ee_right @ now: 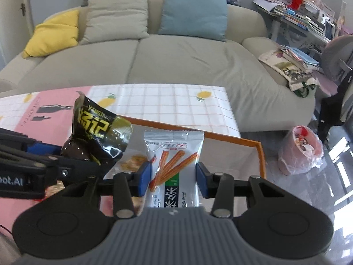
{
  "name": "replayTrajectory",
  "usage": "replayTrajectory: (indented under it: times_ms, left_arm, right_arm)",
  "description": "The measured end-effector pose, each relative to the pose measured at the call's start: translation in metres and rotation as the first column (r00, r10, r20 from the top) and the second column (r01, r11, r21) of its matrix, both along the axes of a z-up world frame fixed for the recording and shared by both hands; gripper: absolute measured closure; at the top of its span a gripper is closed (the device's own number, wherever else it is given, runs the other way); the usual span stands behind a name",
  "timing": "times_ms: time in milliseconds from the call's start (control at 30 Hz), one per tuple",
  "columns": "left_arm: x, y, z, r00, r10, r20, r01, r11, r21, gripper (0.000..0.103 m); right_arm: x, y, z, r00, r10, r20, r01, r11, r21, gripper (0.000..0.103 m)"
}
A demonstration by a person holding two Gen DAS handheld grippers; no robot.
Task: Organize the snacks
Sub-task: 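Lower the dark pouch and white packet into the orange box and open both tools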
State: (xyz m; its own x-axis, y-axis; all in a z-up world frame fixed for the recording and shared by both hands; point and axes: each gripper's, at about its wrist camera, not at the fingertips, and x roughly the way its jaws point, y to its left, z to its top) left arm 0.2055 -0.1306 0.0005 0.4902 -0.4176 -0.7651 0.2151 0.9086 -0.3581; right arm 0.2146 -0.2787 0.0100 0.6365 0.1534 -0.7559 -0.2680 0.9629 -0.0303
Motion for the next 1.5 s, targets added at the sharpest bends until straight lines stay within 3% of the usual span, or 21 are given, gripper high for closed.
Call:
replayTrajectory:
  times_ms: [133,700,1000,1233,1500]
  left_arm:
    - [0.015,-0.016,-0.017,0.999,-0.033,-0.031,0.034,0.999,0.023,0.058]
    - [0.044,-0.043,-0.07,0.986,-0.124,-0.114,0.137,0.984,0.115,0.058]
    - [0.047,-0.05,-0.079,0.98,-0.146,-0.137,0.169,0.971,0.17,0.057]
    - [0.048,-0.047,-0.084,0.977,-0.127,-0.17,0.158,0.971,0.181,0.048]
    - [0.041,-0.04,-0.062,0.982,-0.13,-0.139,0.152,0.976,0.158,0.039]
  right_arm:
    - [0.016,-0.008,-0.012,1.0,-0.017,0.007,0.018,0.999,-0.04,0.06]
    - [0.056,-0.038,-0.077,0.986,-0.028,-0.163,0.02,0.999,-0.05,0.06]
    - [0.064,-0.038,-0.093,0.977,-0.03,-0.209,0.022,0.999,-0.041,0.059]
    - [0.066,-0.038,-0.098,0.97,-0.045,-0.238,0.032,0.998,-0.057,0.055]
    - [0.062,-0.037,-0.085,0.975,-0.063,-0.211,0.048,0.996,-0.075,0.045]
